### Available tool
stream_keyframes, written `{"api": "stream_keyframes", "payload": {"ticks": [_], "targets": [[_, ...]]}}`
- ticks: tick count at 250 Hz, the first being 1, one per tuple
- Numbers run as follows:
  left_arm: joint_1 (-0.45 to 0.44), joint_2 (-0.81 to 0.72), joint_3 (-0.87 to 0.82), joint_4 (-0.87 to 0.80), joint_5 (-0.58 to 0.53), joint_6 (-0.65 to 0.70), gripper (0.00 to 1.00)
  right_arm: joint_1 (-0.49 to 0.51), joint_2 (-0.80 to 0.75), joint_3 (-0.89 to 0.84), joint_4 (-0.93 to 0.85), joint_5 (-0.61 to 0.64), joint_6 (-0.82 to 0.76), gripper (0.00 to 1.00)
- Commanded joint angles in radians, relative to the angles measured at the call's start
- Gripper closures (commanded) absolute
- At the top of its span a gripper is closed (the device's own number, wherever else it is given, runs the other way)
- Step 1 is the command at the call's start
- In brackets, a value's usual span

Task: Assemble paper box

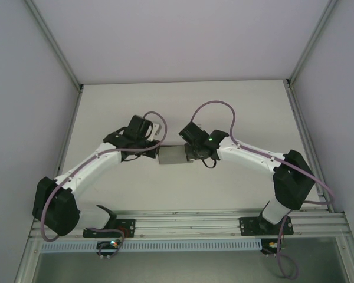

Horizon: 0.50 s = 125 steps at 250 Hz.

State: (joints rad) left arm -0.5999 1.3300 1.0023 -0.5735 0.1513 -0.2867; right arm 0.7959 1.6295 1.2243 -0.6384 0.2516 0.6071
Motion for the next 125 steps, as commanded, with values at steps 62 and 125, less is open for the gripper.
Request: {"api": "stream_keyframes", "payload": {"ticks": [62,125], "targets": [[0.129,0.040,0.099,-0.183,0.394,-0.244,1.00,0.022,0.057,-0.025,-0.136,0.140,-0.006,1.00],[0.221,0.075,0.055,-0.136,0.542,-0.371,1.00,0.033,0.014,-0.091,-0.048,0.187,-0.066,1.00]]}}
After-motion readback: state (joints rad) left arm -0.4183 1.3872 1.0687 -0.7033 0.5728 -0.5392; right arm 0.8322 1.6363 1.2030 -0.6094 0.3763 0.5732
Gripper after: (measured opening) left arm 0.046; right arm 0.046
